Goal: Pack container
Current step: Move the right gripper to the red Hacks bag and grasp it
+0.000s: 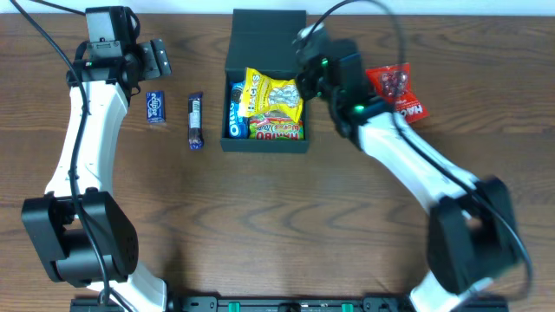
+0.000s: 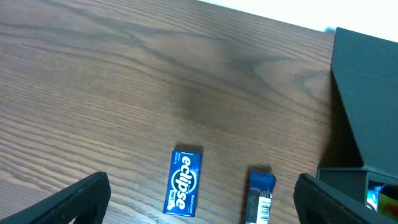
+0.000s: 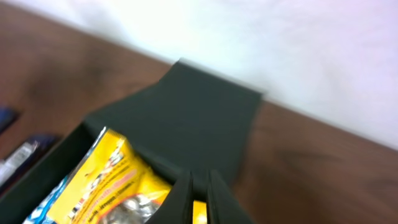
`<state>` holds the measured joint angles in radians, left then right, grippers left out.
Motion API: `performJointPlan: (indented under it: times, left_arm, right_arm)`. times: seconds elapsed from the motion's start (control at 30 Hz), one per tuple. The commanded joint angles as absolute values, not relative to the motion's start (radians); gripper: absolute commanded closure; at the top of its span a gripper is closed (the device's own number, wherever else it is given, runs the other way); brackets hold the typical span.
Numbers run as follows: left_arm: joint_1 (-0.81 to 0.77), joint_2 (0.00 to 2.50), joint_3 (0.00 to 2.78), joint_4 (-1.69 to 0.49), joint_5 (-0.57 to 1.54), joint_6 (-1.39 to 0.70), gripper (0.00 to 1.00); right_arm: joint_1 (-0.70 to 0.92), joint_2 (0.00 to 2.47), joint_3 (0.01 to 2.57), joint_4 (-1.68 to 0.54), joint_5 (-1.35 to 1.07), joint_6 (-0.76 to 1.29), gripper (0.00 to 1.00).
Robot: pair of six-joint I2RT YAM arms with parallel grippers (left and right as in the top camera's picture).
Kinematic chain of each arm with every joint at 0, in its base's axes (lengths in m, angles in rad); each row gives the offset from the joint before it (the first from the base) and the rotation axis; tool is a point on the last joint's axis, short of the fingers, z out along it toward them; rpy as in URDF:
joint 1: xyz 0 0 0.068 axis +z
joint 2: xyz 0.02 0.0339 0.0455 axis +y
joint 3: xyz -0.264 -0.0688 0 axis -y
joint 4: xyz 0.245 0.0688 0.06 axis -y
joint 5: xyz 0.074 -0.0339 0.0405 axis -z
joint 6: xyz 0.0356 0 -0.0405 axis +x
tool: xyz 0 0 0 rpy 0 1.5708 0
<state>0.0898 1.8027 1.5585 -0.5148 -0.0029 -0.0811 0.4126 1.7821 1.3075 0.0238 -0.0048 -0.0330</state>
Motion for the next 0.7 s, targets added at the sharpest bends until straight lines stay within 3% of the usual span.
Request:
performJointPlan:
  times: [0.0,0.1,0.13,0.23,0.3,0.67]
  left_arm:
    - [0.092,1.771,1.567,-0.516,0.001,-0.082,0.05]
    - [0.092,1.771,1.567,-0.516,0.001,-0.082,0.05]
    - [0.092,1.771,1.567,-0.517,0.001,-0.082,0.05]
    - [0.092,1.771,1.567,-0.516,0.001,-0.082,0.05]
    - [0.092,1.771,1.567,-0.516,0.001,-0.082,0.05]
    - [0.091,1.771,1.567,-0.516,0.001,-0.082,0.05]
  right_arm:
    - [0.34,1.712,1.309,-0.05,0.127,-0.023,0.91]
    - [0.246,1.713,1.309,-0.214,0.157,-0.023,0.95]
    - [0.216,1.716,1.309,-0.265,0.157,-0.023,0.92]
    - [0.138,1.739,1.309,-0.37,0.157,-0.023,0.74]
    - [0.1,1.759,1.309,-0.404,0.157,-0.023,0.47]
    - [0.04,1.939,1.309,-0.398,0.149,-0.023,0.28]
